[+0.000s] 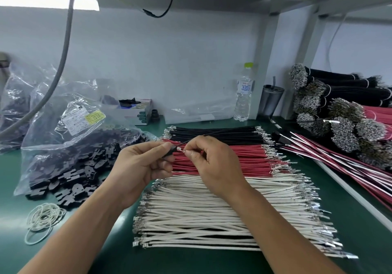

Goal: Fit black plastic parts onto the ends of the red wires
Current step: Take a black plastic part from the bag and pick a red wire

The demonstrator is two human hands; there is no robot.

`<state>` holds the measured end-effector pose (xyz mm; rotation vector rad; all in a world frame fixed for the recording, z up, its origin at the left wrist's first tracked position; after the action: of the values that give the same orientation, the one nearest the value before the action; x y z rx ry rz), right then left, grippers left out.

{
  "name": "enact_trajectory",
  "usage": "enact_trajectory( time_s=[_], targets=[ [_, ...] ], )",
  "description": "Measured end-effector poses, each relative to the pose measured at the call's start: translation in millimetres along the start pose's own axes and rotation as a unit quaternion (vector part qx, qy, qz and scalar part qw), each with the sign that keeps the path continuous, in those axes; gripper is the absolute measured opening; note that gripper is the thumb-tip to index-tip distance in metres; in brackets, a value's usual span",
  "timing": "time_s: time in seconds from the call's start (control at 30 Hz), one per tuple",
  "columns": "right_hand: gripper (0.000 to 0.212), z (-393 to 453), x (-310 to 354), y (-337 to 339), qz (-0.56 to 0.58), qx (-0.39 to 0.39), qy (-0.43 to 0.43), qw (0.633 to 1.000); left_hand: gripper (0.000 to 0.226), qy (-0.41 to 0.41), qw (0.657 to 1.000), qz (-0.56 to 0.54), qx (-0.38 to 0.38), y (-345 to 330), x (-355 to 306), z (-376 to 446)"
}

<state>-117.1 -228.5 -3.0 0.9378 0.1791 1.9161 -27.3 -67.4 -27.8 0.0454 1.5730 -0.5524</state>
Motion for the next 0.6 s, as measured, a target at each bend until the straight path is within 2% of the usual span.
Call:
enact_trajectory(
  time_s=[0.27, 0.43, 0.6],
  targets=[
    [0.009, 0, 3, 4, -0.093, 0.040, 0.055, 0.993, 0.042, -0.005, 0.997, 0.075, -0.007, 1, -2, -2],
    [0.008, 4, -5, 1, -0.050, 0.089, -0.017, 0.995, 0.044, 0.002, 0.995, 0.103, -0.008, -1, 0, -2],
    [0.010, 6, -15, 0, 0.071, 0.064, -0.111, 0.989, 0.043, -0.018, 0.993, 0.115, -0.021, -2, -2, -3]
  ],
)
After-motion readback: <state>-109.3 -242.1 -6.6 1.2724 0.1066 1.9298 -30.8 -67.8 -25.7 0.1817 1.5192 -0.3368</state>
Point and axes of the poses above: each hand's wrist, its own z-axis towards the middle knuckle, its own y-axis out of the back of the hand, x = y × z, the point moved 4 cm from there along z, towards the middle knuckle, and after that the axes turned 11 degrees about -x, right-handed, at the moved point
